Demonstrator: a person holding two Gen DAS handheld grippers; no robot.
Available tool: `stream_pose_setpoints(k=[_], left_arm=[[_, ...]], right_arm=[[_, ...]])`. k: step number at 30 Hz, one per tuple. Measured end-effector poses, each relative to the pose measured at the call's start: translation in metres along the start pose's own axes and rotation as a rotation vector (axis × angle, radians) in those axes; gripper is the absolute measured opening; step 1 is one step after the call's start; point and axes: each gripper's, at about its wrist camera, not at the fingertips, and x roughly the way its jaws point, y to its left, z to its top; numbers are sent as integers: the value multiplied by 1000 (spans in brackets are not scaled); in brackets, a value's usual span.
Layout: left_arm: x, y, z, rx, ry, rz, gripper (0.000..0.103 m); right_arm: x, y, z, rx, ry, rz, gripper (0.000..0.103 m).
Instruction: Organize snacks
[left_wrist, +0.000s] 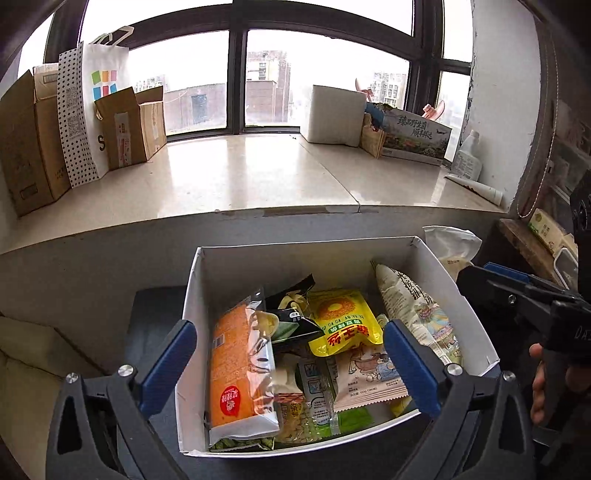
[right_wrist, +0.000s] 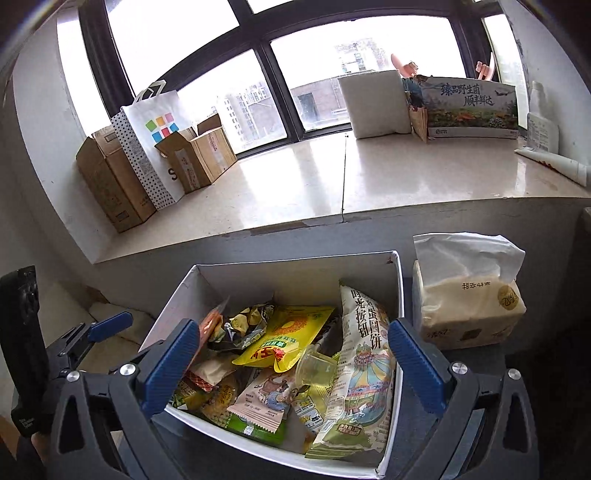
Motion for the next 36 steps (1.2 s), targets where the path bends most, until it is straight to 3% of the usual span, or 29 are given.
stream_pose_setpoints(k=[8,20,26,31,33,36], left_arm=[[-45,-10,-3,44,-89,98,103],[-145,-30,-16,52,-197,44,103],[-180,-44,-40,68,-210,19,103],[-195,-49,-72,66,-193,17,103],[-200,-48,-82,43,-182,17,103],[-208,-44,-95,21,-179,15,103]], right_arm=[[-15,9,-5,-36,-27,-29,103],[-98,60,-18,-220,-181,-97,103],[-143,66,-36,-199,-228,-144,103],[-170,82,-68,-265,-238,-215,103],[-175,88,-83,-276,-207,-207,103],[-184,88,-101,-208,-170,-120,103]])
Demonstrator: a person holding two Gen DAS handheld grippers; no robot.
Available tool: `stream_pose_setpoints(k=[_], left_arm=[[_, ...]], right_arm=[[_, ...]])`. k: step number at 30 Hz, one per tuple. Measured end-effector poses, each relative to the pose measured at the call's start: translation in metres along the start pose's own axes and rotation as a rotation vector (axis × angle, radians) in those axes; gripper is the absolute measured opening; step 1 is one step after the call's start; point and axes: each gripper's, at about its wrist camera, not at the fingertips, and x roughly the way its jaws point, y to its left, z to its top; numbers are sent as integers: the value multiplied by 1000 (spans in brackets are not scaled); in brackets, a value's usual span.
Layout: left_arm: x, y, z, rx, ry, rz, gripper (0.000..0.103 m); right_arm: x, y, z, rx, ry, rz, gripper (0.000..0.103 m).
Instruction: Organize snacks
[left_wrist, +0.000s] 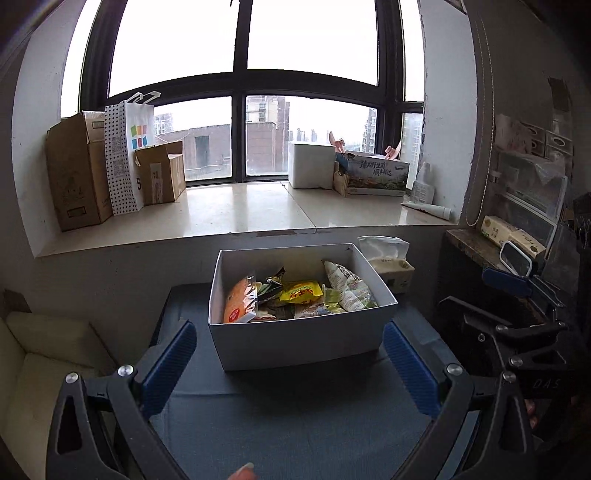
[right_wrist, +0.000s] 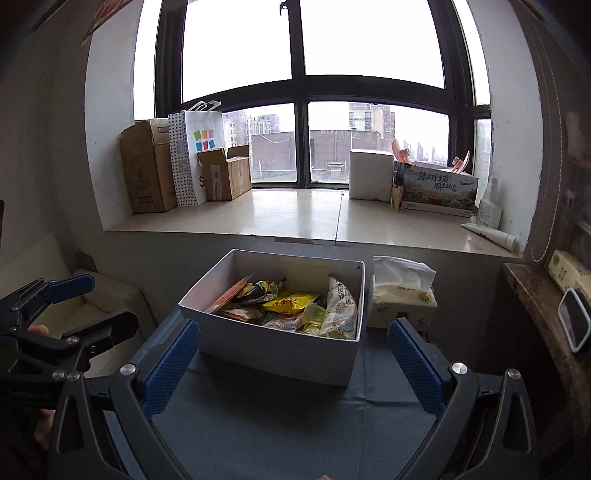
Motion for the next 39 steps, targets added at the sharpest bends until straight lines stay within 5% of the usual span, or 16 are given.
stream_pose_setpoints(k=[10,39], left_arm=[[-14,0,-34,-23,95,-30,103],[-1,-2,-35,-23,137,-51,103]], right_arm=[[-22,-7,-37,107,50,0,103],[-23,-10,-37,95,70,-20,103]])
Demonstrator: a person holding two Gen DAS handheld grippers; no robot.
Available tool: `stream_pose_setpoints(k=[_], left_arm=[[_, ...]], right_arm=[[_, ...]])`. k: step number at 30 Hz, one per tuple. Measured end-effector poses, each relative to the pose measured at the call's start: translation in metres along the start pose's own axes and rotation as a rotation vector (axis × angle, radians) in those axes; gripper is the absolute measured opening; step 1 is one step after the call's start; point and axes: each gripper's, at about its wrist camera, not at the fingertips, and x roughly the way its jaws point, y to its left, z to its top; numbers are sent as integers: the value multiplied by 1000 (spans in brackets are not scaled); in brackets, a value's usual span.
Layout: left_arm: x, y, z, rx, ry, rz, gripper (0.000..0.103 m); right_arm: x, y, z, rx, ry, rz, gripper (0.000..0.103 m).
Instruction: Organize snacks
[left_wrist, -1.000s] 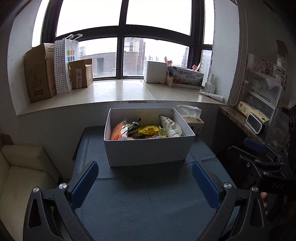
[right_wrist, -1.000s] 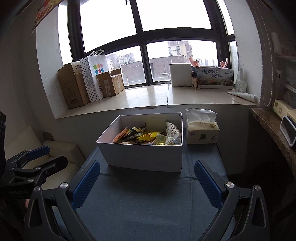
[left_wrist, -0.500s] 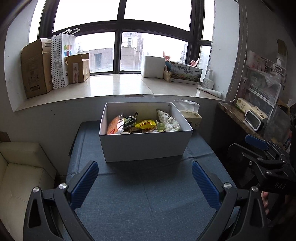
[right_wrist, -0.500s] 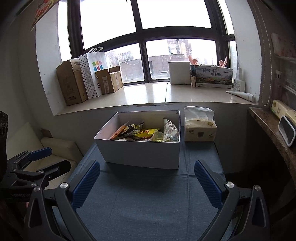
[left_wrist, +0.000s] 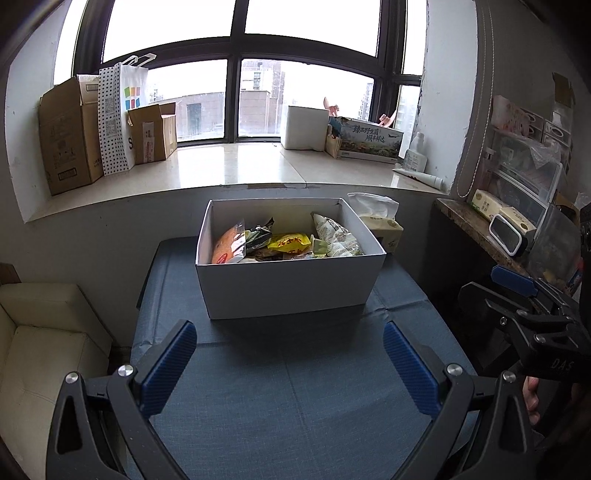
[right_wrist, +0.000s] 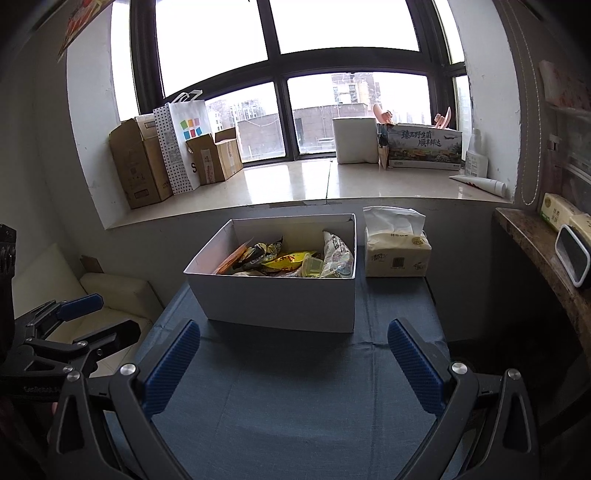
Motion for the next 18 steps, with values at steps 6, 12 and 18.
stream_pose_setpoints(k=[6,12,18], left_arm=[[1,1,0,-2,1,3,103],[1,2,-1,-5,4,3,103],[1,2,-2,-5,6,2,103]], right_arm=[[2,0,0,0,5,1,103],[3,0,-2,-2,11,0,103],[3,1,-2,-5,11,1,103]])
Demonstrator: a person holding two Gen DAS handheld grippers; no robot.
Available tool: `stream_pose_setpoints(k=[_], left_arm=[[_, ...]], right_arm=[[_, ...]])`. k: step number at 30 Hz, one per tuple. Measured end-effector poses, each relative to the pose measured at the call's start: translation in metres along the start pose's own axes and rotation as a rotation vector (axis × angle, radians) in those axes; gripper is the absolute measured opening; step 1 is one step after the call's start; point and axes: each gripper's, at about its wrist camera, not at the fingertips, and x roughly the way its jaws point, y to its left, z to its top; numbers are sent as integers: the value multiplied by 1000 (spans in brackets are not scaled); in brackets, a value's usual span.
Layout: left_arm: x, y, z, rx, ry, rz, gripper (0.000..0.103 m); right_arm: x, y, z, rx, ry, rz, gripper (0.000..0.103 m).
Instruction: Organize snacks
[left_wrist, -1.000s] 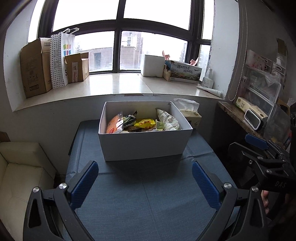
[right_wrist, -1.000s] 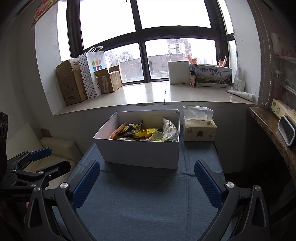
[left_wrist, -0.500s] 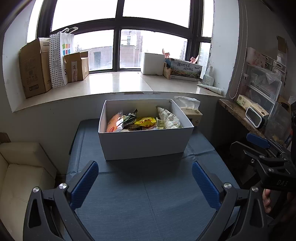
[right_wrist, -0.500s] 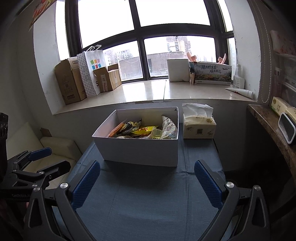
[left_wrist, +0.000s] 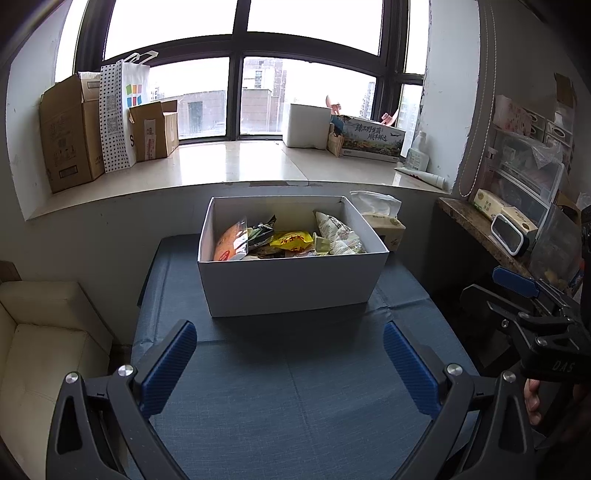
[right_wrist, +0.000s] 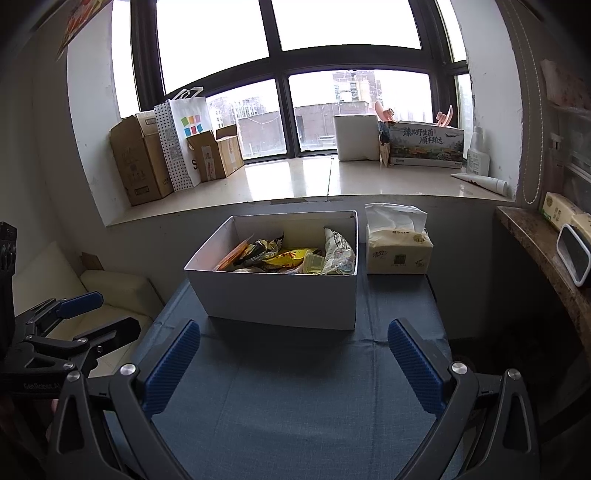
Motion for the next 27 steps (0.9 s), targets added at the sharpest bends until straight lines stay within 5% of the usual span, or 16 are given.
stream_pose_setpoints(k=[27], left_arm=[[2,2,-4,-14,9,-3,103]], right_arm=[[4,5,-1,-11,17,-1,103]])
